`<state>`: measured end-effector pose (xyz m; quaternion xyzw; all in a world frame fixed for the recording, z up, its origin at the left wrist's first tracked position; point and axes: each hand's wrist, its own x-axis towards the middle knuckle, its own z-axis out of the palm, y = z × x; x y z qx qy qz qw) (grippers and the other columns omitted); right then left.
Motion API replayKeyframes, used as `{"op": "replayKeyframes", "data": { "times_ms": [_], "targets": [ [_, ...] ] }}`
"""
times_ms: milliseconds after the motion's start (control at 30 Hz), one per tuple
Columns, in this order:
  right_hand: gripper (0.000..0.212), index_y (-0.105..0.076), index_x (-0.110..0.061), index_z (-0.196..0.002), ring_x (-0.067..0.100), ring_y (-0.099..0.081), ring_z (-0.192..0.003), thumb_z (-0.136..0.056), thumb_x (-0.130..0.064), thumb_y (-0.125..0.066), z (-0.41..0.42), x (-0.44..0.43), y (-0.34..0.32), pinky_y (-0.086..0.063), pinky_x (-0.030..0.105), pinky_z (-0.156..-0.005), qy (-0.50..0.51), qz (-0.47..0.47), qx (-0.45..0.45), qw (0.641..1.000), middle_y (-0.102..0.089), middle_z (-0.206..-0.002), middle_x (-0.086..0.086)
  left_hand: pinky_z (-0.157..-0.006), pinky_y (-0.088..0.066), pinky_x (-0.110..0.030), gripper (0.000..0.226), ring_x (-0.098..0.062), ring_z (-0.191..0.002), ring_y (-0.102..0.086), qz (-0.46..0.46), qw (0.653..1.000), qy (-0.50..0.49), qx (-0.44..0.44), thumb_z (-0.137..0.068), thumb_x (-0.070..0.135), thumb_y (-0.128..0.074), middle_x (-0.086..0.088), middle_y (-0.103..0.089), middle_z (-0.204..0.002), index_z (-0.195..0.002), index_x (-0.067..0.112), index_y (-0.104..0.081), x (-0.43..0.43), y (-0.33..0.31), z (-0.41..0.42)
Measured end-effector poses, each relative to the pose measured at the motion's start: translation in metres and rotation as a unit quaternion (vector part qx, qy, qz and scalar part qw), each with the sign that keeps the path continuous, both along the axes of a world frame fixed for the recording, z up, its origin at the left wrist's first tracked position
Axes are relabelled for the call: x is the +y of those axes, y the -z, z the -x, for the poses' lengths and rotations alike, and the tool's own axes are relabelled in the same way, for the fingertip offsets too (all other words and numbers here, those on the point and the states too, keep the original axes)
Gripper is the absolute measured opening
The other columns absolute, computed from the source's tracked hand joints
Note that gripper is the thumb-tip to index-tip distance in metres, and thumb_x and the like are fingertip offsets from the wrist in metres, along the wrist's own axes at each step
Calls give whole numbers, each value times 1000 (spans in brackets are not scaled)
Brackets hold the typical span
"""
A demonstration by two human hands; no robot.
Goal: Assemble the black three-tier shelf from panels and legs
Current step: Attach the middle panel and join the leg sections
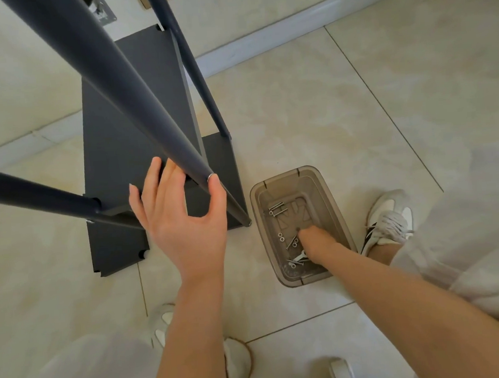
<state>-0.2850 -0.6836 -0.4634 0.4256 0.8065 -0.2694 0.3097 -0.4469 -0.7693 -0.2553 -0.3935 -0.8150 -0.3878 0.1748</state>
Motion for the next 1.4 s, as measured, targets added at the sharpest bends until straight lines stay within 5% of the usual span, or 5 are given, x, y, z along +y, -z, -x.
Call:
{"op": "replayKeyframes", "data": {
  "times_ms": [367,567,833,1233,1400],
  "targets": [
    [7,-69,-7,-84,28,-69,-92,-90,-11,-67,2,4,-16,-54,29,-74,184,111,81,973,-68,-84,11,-124,-22,-47,31,-26,-130,-58,2,1000,3,-17,-90,24,-73,-8,-70,-122,-114,5,-72,0,-3,-2],
    [8,-66,-9,-96,19,-75,-79,-90,-13,-70,9,1,-45,-61,33,-68,419,306,249,818,-76,-86,7,-123,-23,-51,33,-28,-128,-58,20,999,-1,-48,-87,23,-77,-10,-71,-122,-113,4,-72,2,-12,-5],
    [14,-72,-16,-85,15,-62,-73,-90,-4,-67,27,12,-88,-55,27,-73,572,153,399,700,-75,-88,11,-122,-24,-55,32,-29,-127,-60,67,994,-7,-88,-84,24,-81,-9,-72,-116,-110,7,-71,-2,-31,-6],
    [8,-69,-18,-101,13,-74,-75,-94,-18,-67,78,10,-185,-58,22,-73,526,140,535,646,-77,-86,0,-98,-50,-48,48,-22,-111,-58,158,978,29,-132,-76,42,-86,1,-71,-113,-114,18,-69,3,-63,14],
    [9,-62,-13,-106,13,-72,-86,-99,-17,-57,95,3,-204,-56,29,-87,436,115,526,721,-75,-96,3,-119,-23,-63,68,-27,-140,-36,309,943,22,-121,-78,61,-76,3,-53,-147,-136,30,-57,10,-72,30]
  ]
}}
